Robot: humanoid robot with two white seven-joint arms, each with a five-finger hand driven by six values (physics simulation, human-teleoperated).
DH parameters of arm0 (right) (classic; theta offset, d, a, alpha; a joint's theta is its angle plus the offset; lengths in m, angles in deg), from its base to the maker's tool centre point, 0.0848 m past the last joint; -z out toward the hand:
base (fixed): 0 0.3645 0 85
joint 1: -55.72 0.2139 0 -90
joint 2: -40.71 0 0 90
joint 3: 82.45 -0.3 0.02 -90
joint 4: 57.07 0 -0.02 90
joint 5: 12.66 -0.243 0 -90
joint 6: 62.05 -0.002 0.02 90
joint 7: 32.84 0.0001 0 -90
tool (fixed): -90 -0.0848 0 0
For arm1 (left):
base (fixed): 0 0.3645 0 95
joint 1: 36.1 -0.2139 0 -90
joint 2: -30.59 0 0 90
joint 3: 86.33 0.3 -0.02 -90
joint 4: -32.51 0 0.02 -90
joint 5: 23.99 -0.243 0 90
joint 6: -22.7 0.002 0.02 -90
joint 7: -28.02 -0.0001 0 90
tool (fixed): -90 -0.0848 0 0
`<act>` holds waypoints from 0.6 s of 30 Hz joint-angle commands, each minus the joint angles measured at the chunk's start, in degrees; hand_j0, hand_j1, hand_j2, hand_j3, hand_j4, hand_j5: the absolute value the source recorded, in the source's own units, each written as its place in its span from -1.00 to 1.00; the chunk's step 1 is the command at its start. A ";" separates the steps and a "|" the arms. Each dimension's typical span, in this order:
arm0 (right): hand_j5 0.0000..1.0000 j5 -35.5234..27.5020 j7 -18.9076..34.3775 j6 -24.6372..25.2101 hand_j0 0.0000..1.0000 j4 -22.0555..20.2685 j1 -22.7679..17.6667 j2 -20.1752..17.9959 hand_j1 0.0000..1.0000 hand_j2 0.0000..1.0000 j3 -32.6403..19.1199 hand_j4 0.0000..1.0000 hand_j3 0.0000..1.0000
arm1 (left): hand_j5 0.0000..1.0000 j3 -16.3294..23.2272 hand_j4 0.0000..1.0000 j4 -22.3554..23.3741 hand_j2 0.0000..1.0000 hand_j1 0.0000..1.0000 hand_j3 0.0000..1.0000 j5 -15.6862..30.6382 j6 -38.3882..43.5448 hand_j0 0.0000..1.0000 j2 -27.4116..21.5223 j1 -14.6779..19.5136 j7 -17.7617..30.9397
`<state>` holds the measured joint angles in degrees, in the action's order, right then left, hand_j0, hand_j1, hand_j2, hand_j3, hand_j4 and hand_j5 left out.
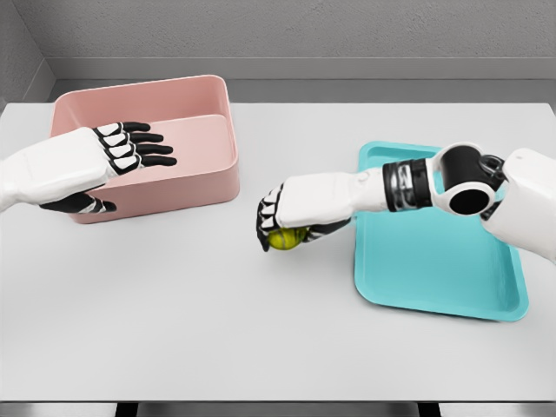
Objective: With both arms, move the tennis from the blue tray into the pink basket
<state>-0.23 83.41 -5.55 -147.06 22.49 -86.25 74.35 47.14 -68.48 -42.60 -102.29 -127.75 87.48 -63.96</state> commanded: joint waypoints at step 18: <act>0.09 0.40 0.47 4.50 0.09 3.33 0.09 8.75 0.09 0.09 3.34 0.09 0.09 | 1.00 -1.64 1.00 0.00 1.00 1.00 1.00 0.85 -0.01 1.00 0.05 -3.52 0.06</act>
<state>0.39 83.92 -1.19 -144.56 22.58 -78.13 77.29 45.77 -68.49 -42.23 -102.29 -127.61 83.96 -63.88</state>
